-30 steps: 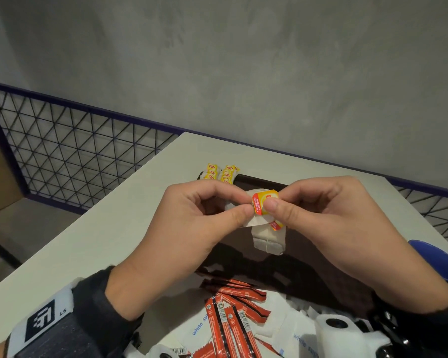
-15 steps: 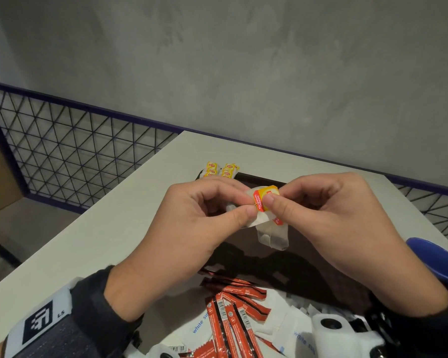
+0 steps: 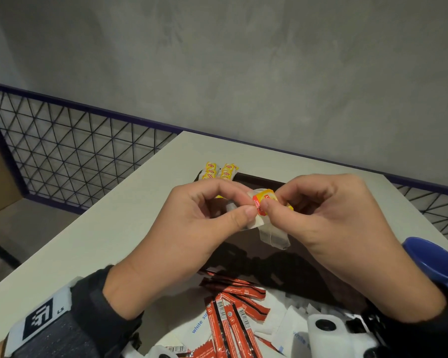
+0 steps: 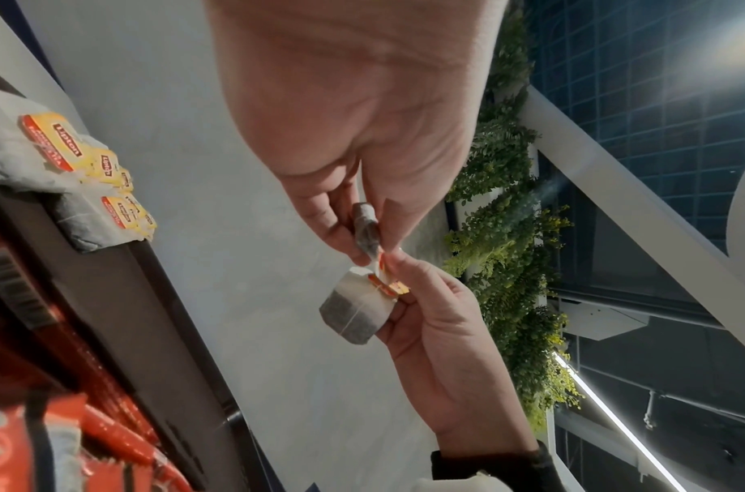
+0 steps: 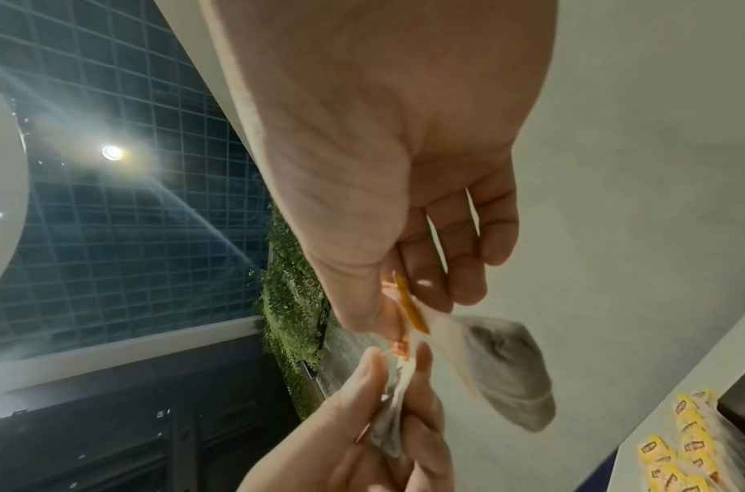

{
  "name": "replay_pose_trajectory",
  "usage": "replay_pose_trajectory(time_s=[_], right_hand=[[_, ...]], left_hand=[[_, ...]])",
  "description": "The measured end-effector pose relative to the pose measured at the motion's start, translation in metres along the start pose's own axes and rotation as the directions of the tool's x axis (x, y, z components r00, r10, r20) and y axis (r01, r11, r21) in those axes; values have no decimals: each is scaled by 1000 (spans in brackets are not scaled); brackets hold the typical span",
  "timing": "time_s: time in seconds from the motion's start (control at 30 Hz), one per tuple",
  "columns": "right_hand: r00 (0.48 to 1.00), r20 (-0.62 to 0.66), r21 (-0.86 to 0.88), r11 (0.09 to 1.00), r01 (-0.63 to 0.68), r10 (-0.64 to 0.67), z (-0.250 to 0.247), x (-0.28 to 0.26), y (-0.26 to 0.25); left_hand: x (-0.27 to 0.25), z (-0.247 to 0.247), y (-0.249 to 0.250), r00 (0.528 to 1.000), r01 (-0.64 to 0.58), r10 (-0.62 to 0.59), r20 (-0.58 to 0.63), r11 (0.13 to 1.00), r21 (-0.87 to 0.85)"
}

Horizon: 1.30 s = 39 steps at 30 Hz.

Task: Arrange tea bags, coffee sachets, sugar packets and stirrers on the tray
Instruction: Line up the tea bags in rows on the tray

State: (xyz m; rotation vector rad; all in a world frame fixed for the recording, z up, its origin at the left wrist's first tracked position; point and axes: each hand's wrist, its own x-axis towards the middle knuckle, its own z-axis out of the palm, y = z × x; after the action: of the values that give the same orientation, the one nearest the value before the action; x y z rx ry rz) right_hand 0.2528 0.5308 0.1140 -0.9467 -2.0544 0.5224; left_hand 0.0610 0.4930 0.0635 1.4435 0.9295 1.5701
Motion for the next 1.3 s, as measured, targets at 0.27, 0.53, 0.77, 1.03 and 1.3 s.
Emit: replay_pose_trajectory(time_s=[0.27,0.53,0.77,1.03,1.3], right_hand=[[993,112,-4,1000,29,-28,-5,0,-1],[984,176,44,999,18,-26,-8,1,-3],[984,170,60,997,40,-50,-3,1,-3],[985,165,90,996,29,-43,-3,-1,-7],[994,78,358,929,-97,74,3,0,-13]], left_hand=[[3,-2,3,989,146,-146,9,984,-106],[5,-4,4,985,171,-173,-7,977,-127],[7,-5,2,983,180,-183,-9,976,-120],[6,-6,0,979,204,-205,-1,976,-76],[9,-6,1,978,161,-173,-113,981,-107]])
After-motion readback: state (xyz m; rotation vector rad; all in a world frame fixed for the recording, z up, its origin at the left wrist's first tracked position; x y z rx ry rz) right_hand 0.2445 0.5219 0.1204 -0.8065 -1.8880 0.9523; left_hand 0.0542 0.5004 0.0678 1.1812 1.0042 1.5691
